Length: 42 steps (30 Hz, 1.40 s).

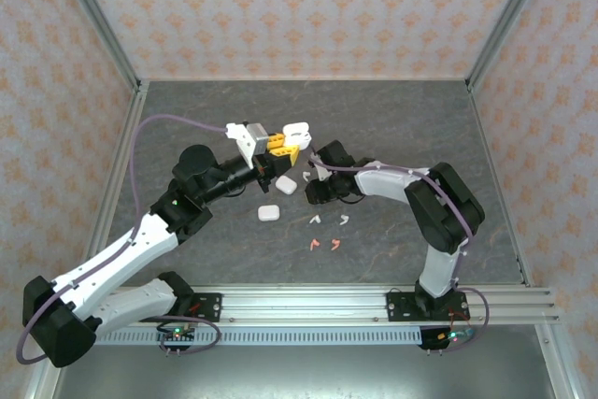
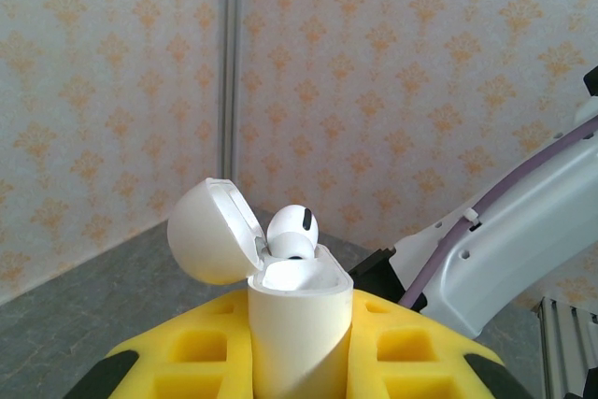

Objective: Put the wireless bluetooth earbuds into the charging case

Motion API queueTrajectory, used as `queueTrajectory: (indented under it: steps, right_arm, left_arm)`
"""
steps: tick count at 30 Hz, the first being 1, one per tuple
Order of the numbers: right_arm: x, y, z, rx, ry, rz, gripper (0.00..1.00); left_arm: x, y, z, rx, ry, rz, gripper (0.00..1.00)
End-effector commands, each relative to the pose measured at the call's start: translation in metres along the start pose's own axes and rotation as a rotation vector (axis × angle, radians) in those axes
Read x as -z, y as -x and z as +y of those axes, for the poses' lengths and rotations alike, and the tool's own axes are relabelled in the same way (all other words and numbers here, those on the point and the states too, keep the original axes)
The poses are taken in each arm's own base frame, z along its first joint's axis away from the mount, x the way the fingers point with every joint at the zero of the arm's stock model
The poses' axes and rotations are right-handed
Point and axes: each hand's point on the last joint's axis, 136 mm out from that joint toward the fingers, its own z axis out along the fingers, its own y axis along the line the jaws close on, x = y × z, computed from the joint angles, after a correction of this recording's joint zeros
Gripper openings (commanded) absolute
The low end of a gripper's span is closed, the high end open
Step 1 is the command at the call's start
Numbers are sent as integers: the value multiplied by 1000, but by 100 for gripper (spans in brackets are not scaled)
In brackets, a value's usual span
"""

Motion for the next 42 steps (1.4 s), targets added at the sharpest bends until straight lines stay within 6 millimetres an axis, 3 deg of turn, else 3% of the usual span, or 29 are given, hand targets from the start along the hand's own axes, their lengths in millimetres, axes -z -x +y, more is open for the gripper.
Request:
queueTrajectory:
  steps: [1, 10, 16, 22, 26, 31, 42]
  right_arm:
    - [-2, -32, -10, -14, -49, 93, 34]
    - [-11, -24, -11, -40, -49, 68, 33]
    - [-14, -24, -12, -46, -55, 70, 20]
    - [2, -11, -8, -48, -52, -9, 15]
    - [32, 9, -4, -21, -69, -118, 15]
    - [86, 34, 4, 36, -93, -274, 15]
    - [241, 67, 21, 157, -165, -704, 15]
  left_arm:
    - [0, 19, -3, -19, -3, -43, 0]
    - [-2, 18, -2, -13, -3, -42, 0]
    - [-1, 16, -2, -13, 0, -34, 0]
    - [1, 15, -1, -15, 8, -34, 0]
    - [1, 15, -1, -11, 9, -34, 0]
    - [-1, 13, -1, -8, 6, -34, 0]
    - [-9, 16, -2, -1, -20, -48, 0]
